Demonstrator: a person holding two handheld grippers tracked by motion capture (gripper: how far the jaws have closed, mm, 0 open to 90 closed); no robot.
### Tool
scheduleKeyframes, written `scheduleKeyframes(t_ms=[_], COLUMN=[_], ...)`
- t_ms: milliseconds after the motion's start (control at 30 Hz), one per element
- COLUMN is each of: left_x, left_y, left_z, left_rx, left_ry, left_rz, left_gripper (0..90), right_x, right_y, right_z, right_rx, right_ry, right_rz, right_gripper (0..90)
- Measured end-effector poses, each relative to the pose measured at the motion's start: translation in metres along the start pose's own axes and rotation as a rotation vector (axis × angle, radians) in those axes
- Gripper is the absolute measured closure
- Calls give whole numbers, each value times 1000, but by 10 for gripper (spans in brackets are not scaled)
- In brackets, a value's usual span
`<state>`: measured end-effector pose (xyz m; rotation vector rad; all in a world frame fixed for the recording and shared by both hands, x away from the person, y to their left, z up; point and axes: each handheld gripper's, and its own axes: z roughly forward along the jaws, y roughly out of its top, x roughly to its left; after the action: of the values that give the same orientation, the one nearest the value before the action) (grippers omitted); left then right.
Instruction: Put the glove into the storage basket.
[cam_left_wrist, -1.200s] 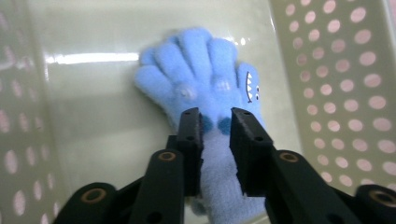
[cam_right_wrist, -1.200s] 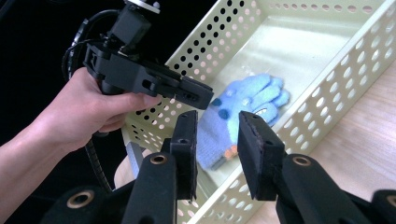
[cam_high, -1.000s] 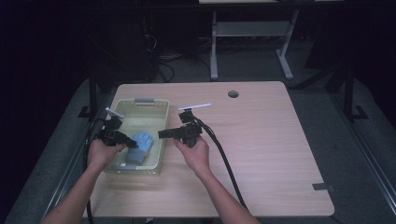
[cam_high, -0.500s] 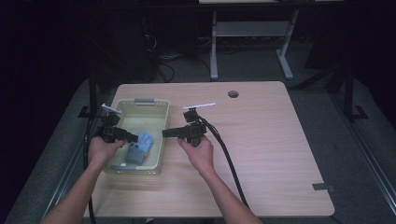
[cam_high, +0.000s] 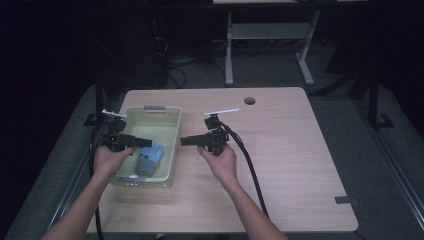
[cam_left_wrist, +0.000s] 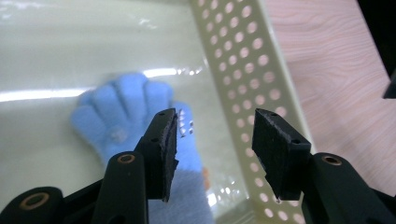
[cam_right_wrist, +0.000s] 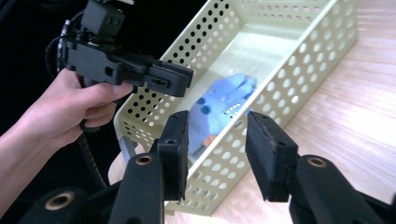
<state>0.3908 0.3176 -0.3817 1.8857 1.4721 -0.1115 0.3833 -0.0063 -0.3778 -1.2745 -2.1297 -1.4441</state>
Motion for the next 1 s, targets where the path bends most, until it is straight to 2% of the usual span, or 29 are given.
scheduleKeyframes(t_ms=[133, 333, 600, 1000], left_x=[-5, -14, -16, -27], left_y=[0, 0, 1, 0], left_z=[1, 1, 4, 8], left_rx=[-20, -57, -52, -72], left_ry=[-30, -35, -43, -67], left_rz=[-16, 13, 22, 42], left_gripper=[476, 453, 439, 394], right_x=[-4, -11, -20, -28], right_y=[0, -2, -6, -11], right_z=[-7, -16, -25, -42], right_rx=[-8, -15, -24, -41], right_ry=[-5, 1, 2, -14], right_rz=[-7, 1, 12, 18], right_gripper=[560, 529, 497, 446])
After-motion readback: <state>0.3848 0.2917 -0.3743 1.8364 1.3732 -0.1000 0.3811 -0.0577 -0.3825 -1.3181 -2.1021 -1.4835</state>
